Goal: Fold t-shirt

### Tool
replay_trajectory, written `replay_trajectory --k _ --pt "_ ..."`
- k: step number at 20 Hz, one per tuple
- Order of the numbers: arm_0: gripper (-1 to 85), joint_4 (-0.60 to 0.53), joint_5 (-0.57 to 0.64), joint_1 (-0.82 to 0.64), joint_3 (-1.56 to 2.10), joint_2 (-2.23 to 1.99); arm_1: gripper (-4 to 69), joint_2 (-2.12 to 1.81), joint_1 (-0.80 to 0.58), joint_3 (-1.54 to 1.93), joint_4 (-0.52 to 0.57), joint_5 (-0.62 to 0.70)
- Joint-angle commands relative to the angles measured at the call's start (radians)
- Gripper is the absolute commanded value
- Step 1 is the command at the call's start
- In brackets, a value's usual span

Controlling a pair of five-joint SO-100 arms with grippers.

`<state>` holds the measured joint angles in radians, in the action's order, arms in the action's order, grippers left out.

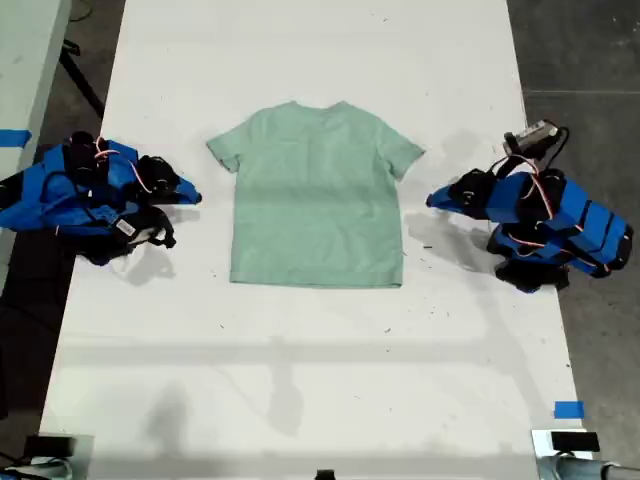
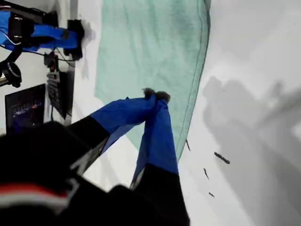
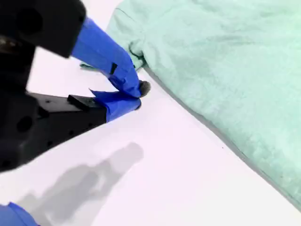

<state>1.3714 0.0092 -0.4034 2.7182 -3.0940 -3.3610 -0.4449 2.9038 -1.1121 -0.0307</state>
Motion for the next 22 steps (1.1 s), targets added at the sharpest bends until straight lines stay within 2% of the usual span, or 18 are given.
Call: replay_trajectory --k 1,3,6,8,10,11,13,16,19,21,22 --pt "0.0 -0.031 0.107 -0.115 -0.196 0.259 -1.4 0.215 -0.071 -0.218 0.025 0.089" --pt "3.7 -0.012 0.201 -0.216 -0.307 0.407 -1.4 0.440 -0.126 -0.383 0.026 0.161" --pt "14.2 0.057 0.336 -0.364 -0.491 0.594 0.3 0.755 -0.206 -0.643 0.002 0.319" --pt "21.7 0.104 0.426 -0.442 -0.623 0.744 6.1 0.971 -0.281 -0.842 -0.101 0.453" --pt "23.9 0.138 0.489 -0.491 -0.735 0.887 15.6 1.207 -0.344 -1.063 -0.239 0.574" --pt "24.6 0.140 0.506 -0.506 -0.765 0.919 18.4 1.282 -0.357 -1.150 -0.273 0.629" --pt "26.8 0.158 0.545 -0.543 -0.833 0.977 20.4 1.367 -0.376 -1.275 -0.310 0.738" --pt "32.9 0.219 0.594 -0.578 -0.940 1.100 23.2 1.531 -0.425 -1.491 -0.456 0.801" --pt "33.2 0.215 0.600 -0.583 -0.965 1.131 23.6 1.594 -0.457 -1.514 -0.459 0.805" --pt "33.1 0.202 0.600 -0.580 -0.953 1.135 17.7 1.623 -0.480 -1.480 -0.414 0.830" --pt "33.0 0.193 0.600 -0.577 -0.939 1.135 19.2 1.655 -0.488 -1.473 -0.400 0.864"
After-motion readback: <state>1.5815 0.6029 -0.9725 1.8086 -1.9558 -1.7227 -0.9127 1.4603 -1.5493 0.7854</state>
